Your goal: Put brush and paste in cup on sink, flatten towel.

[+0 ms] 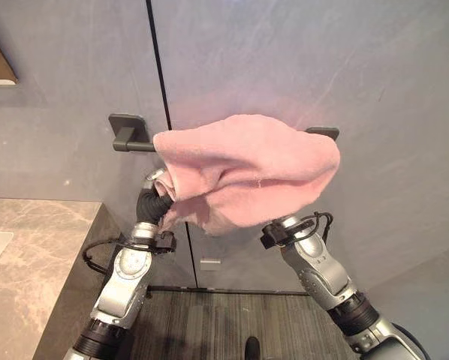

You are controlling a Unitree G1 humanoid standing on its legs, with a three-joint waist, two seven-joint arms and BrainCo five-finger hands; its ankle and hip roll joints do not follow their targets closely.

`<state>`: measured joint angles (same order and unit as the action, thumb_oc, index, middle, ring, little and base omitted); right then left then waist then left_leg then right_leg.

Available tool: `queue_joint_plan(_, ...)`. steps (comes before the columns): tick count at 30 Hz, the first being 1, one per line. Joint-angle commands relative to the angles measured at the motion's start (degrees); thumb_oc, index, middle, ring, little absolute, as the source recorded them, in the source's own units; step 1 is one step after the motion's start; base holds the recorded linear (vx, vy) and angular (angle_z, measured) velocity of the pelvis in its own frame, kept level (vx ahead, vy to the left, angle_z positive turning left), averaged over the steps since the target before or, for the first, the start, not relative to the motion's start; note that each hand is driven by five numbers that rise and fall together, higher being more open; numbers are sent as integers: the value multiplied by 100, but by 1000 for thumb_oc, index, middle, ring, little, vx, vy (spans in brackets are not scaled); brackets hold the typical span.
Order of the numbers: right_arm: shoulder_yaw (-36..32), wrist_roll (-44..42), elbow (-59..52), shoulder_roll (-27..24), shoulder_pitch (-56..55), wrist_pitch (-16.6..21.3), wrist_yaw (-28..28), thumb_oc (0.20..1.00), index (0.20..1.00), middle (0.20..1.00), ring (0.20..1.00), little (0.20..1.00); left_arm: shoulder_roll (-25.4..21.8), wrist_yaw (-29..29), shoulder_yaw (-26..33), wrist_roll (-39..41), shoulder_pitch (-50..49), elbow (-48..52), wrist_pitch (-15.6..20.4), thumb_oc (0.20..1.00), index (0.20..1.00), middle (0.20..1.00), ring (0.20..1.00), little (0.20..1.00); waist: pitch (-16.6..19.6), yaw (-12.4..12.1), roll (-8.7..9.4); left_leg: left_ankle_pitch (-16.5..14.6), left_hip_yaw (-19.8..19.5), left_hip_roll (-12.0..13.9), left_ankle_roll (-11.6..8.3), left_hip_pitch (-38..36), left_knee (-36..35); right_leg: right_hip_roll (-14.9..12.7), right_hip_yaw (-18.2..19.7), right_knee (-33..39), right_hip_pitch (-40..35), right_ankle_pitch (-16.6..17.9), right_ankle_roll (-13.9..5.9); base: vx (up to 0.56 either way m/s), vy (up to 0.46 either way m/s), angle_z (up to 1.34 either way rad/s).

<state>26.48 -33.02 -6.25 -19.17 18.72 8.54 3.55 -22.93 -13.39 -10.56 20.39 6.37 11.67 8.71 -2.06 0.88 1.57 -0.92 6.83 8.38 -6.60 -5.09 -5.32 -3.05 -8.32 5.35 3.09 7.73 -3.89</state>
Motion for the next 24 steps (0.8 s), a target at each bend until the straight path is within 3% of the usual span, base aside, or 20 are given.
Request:
queue_joint_plan(1,-168,-107,-295,-13,354,378,-137,200,200,200,200,200,-455,-130,194,111,112,219,490,200,200,200,200,200,75,7,206,90,133,-132,142,93,32,-536,174,-35,-523,-456,-533,0,0,0)
queue_joint_plan(4,-87,-275,-213,2,370,343,-150,200,200,200,200,200,-486,-166,304,17,54,315,507,200,200,200,200,200,70,-21,217,89,139,-133,138,95,32,-538,169,-35,-522,-458,-535,0,0,0)
queue_joint_plan(7,75,-975,-75,128,347,285,-278,200,200,200,200,200,-530,-244,418,-179,-71,434,449,200,200,200,200,200,49,-77,246,97,143,-131,135,107,32,-546,166,-35,-512,-451,-532,0,0,0)
queue_joint_plan(24,227,-383,241,-11,469,38,-311,200,200,200,200,200,-421,-92,388,167,-382,-289,354,200,200,200,200,200,-12,-180,301,139,108,-134,140,186,32,-548,123,-35,-473,-441,-520,0,0,0)
